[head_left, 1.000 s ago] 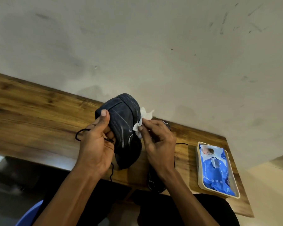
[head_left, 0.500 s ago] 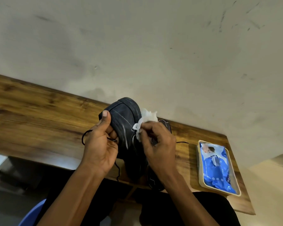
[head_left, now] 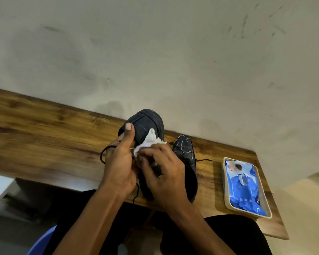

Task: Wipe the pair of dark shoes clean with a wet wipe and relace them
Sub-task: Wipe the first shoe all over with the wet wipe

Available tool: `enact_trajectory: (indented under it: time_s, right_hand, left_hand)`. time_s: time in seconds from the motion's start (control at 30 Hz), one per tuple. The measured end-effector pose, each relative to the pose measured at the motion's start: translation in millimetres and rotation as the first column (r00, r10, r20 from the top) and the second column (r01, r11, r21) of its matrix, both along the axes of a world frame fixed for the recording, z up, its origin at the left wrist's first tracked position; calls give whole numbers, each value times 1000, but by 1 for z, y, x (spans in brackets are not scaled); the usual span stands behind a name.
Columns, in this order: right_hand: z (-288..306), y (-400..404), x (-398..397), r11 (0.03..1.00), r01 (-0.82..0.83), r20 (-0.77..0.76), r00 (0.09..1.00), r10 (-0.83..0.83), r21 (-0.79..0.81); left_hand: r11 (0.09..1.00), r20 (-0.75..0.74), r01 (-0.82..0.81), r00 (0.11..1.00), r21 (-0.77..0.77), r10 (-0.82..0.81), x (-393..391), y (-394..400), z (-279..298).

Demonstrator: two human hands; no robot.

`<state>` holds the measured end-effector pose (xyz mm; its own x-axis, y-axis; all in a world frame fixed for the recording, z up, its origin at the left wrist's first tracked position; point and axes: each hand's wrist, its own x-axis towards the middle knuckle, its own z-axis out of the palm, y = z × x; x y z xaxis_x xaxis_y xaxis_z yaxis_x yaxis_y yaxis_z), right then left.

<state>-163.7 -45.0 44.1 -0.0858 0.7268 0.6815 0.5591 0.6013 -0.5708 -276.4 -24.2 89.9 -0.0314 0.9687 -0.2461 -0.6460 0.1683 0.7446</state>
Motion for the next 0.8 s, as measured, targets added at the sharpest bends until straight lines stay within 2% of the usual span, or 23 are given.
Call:
enact_trajectory:
  time_s: [0.17,0.3,0.4,0.5,0.7,0.8]
  right_hand:
    - [-8,-5,5,994,16,-67,997,-24,-110]
    - [25,20,-6,999,46,-141,989,-46,-3]
    - [42,36,-12,996,78,-95,993,-74,34]
    - [28,28,-9,996,78,-45,996,-76,41]
    - [-32,-6,13,953,86,-65,992,-109,-291]
    - [-25,-1,6,950,70,-126,985,-114,-305]
  left_hand:
    - [1000,1,-27,1000,1,27,2,0,2]
    - [1000,-2,-15,1000,17,15,5,-3,3]
    - [999,46,-2,999,41,1,8,-6,2]
    - [999,50,-20,999,38,18,5,-3,2]
    - [995,55,-103,993,-7,103,-7,6,-3]
    - [993,57,-119,991,0,119,-10,6,-5]
